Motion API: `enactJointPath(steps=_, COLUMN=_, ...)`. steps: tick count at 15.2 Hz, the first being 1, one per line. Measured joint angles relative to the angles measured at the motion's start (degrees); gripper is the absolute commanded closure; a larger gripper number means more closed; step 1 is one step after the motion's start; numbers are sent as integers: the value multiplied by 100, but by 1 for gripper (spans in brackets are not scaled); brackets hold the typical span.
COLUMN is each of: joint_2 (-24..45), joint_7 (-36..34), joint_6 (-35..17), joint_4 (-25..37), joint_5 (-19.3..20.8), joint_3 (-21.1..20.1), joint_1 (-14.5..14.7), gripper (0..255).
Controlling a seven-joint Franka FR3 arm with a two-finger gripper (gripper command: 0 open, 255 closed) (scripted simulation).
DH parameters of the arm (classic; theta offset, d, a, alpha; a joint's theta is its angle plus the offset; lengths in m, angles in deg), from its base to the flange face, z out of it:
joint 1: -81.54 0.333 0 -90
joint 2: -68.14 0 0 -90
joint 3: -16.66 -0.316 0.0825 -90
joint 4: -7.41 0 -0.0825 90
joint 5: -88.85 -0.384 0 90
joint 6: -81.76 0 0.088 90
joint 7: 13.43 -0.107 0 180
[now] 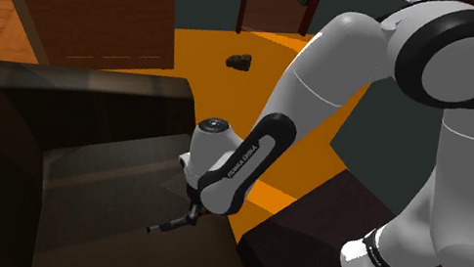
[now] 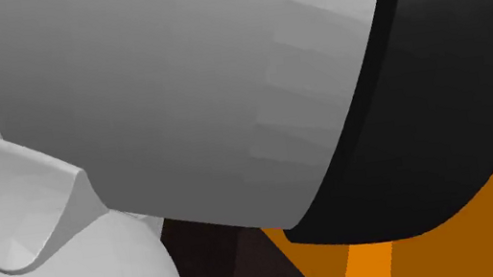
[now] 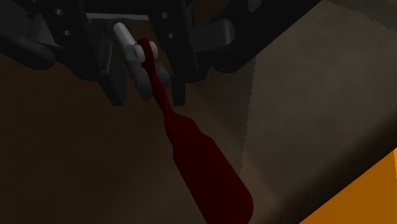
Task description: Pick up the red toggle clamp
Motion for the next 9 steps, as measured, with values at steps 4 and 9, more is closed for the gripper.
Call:
enactJointPath(steps=4, joint_2=-321, joint_7=-16, joint_6=237, joint_4=-82, joint_5=-31, joint_3=-44, joint_1=-41, gripper=255)
enactJointPath(steps=9, joint_2=-757, joint_7=-31, joint_6=578, joint_4=-174, joint_5=-81, joint_3=-104, joint_1=-101, gripper=255)
